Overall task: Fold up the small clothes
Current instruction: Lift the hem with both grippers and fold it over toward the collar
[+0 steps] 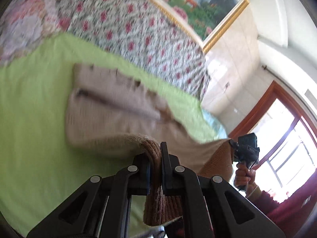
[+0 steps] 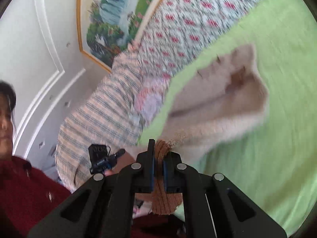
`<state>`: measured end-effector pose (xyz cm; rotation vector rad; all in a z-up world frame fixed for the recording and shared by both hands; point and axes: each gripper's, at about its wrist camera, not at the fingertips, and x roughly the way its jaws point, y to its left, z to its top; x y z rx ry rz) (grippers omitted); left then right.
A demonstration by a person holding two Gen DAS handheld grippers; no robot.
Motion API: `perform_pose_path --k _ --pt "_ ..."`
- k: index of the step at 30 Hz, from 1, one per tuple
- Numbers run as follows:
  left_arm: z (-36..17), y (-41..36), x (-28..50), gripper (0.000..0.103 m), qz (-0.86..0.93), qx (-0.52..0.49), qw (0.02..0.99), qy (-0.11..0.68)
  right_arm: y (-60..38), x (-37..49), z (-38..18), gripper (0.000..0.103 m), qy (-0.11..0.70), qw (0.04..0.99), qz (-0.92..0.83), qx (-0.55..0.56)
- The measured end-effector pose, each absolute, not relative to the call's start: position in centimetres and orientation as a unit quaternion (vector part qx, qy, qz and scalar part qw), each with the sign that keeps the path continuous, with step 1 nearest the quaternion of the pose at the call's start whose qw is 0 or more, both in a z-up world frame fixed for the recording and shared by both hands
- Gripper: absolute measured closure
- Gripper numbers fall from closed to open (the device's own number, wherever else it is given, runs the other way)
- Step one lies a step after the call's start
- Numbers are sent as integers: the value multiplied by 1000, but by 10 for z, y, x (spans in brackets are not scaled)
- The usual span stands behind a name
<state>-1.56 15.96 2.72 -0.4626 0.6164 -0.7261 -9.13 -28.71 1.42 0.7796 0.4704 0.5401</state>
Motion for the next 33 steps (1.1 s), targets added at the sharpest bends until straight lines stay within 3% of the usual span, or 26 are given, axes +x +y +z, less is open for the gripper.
perform_pose_path --k 11,18,24,28,32,33 --pt "62 150 180 97 -302 -244 885 256 -360 76 29 96 220 873 172 399" --pt "4 141 300 97 -250 -239 880 327 -389 169 -19 96 300 864 76 398" --pt "-48 130 342 92 -207 -219 867 398 -401 194 -63 92 357 840 8 408" --pt "-44 133 318 67 -213 -218 867 394 -399 162 -45 84 327 859 -8 394" --pt "-33 117 260 49 -251 -187 866 391 -362 133 -19 82 310 889 47 334" --pt "-34 106 250 49 -267 -180 860 397 -343 136 -19 82 332 887 85 309"
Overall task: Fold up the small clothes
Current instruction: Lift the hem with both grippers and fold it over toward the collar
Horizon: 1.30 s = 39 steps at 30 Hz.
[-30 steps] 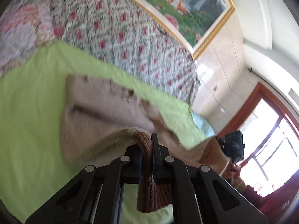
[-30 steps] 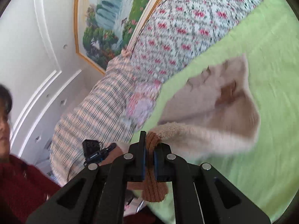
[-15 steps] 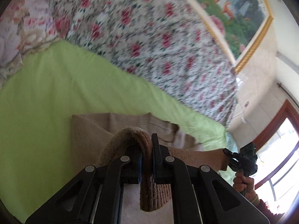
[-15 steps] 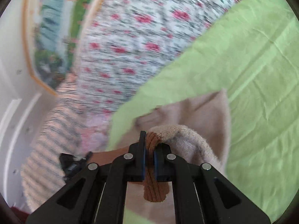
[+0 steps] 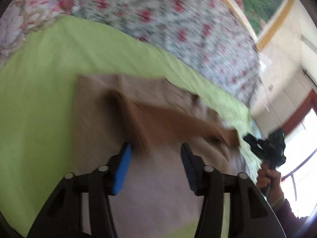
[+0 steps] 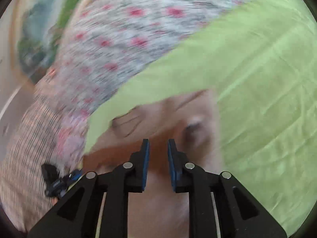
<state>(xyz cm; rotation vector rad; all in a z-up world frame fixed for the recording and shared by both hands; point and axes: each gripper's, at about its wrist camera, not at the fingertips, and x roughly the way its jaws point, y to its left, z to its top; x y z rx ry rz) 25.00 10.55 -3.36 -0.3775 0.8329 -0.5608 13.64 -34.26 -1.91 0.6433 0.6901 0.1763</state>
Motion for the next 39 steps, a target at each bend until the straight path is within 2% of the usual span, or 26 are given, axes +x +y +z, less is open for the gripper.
perform_pose_path --k 6,11,12,16,19,23,27,29,33,39 --pt "-49 32 248 48 -321 -122 829 442 -248 182 -40 82 459 850 212 148" --pt "-51 16 292 51 -304 -57 837 451 -255 227 -57 82 511 838 175 74" --pt "-49 20 304 52 -287 -45 844 451 -268 237 -58 83 512 844 145 68" --pt "-49 55 349 64 -238 -65 860 448 -341 262 -54 84 474 873 3 118" --pt "-45 86 374 65 -185 -102 877 431 -387 254 -49 84 414 886 -58 200" --pt "-50 121 386 66 -162 -181 876 417 -399 229 -43 82 382 890 -86 233" --pt "-45 121 359 66 -156 -174 882 409 -386 197 -34 82 372 893 -69 243" --pt "-41 119 334 61 -160 -180 884 401 -375 182 -31 79 365 895 -63 247" --pt "-40 129 270 59 -173 -201 881 392 -338 150 -31 72 355 895 -47 265" --pt "-50 120 182 50 -186 -227 870 397 -304 89 -49 71 361 885 -30 292"
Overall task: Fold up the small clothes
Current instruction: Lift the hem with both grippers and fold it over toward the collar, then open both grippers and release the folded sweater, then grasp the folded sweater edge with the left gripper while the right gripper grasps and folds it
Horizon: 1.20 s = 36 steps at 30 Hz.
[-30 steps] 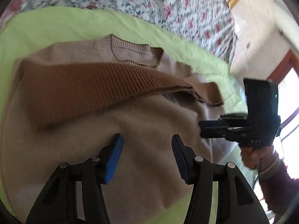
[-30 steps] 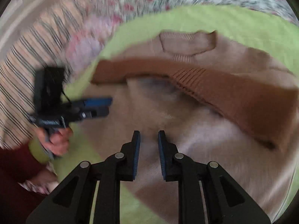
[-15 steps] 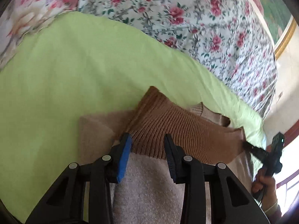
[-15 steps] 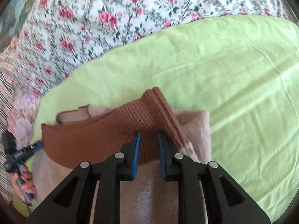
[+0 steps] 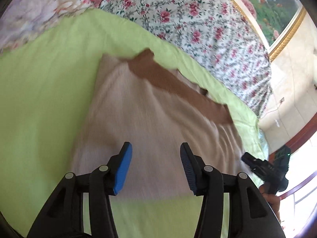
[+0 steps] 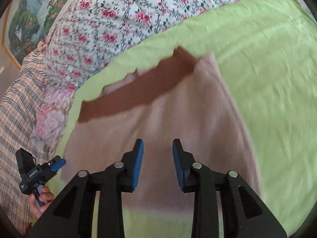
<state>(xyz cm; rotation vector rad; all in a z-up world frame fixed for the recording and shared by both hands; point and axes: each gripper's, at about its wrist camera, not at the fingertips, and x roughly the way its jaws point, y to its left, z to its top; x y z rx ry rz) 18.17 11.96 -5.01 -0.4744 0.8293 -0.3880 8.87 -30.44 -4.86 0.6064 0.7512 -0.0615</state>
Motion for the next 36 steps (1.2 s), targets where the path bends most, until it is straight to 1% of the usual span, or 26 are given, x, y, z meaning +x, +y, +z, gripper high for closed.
perform_pose_path --k 1,4,6,11,13,18,20,22,31,34,36 --pt "-54 119 169 48 -186 -233 866 401 -300 81 -50 71 361 884 -28 295" --pt "-64 116 138 47 -183 -246 855 418 -285 57 -54 69 364 881 -22 301" --pt "-72 116 122 45 -183 -256 847 428 -276 43 -56 65 369 879 -18 302" --pt "-83 112 97 40 -178 -265 838 442 -263 20 -58 62 373 876 -13 306" --pt "-86 111 93 40 -176 -272 836 443 -260 16 -59 62 374 874 -11 309" --pt "-85 108 99 33 -171 -283 834 441 -255 12 -64 60 380 870 -7 313" --pt "-86 109 104 29 -167 -294 833 438 -253 12 -66 59 381 870 -4 314" --pt "-87 109 113 28 -158 -307 832 435 -250 13 -65 59 382 870 -1 312" --pt "-88 127 170 27 -98 -355 839 402 -258 30 -57 59 373 874 15 311" --pt "-87 131 185 27 -77 -359 844 391 -266 43 -55 59 369 877 17 307" --pt "-84 131 193 29 -66 -354 850 384 -275 55 -53 59 364 879 17 306"
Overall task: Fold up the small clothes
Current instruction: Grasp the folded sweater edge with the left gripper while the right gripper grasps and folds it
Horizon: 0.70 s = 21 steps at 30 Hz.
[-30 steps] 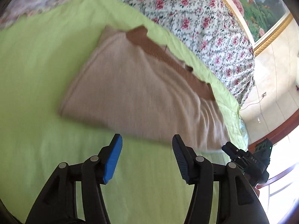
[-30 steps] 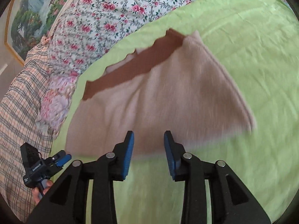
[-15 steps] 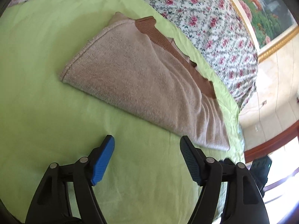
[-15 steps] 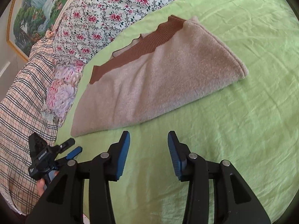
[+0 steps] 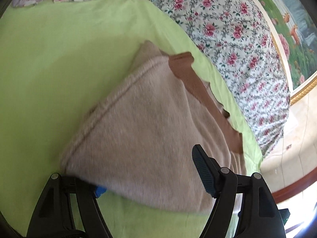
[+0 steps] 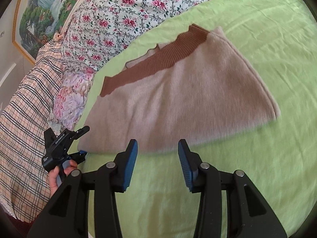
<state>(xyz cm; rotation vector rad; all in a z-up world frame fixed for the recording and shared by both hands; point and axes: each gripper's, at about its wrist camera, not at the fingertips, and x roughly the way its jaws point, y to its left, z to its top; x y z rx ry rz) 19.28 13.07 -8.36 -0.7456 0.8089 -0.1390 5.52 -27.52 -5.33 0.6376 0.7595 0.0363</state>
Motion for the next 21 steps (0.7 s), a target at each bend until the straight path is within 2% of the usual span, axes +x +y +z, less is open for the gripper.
perform_pose_path --k 1,3,5,8,16,17,18,20,21 --pt "-82 130 193 32 -65 -351 852 382 -280 61 -52 59 361 880 18 307" --pt "-80 126 198 46 -67 -341 858 379 -287 70 -50 59 358 881 19 309" --pt "-76 121 202 76 -75 -331 862 378 -294 79 -48 59 354 883 22 308" --pt "-60 108 202 93 -87 -304 874 369 -305 93 -45 59 357 884 25 302" --pt "5 5 190 95 -212 -170 910 312 -331 149 -35 59 368 857 105 346" --pt "6 -7 190 96 -223 -159 909 313 -332 159 -35 51 370 847 131 360" --pt "4 -21 190 96 -235 -148 907 315 -332 170 -36 37 371 836 157 373" --pt "-5 -46 194 96 -255 -127 901 326 -331 191 -39 20 375 822 185 387" --pt "-11 -56 197 97 -262 -120 898 333 -330 204 -42 17 380 810 203 397"
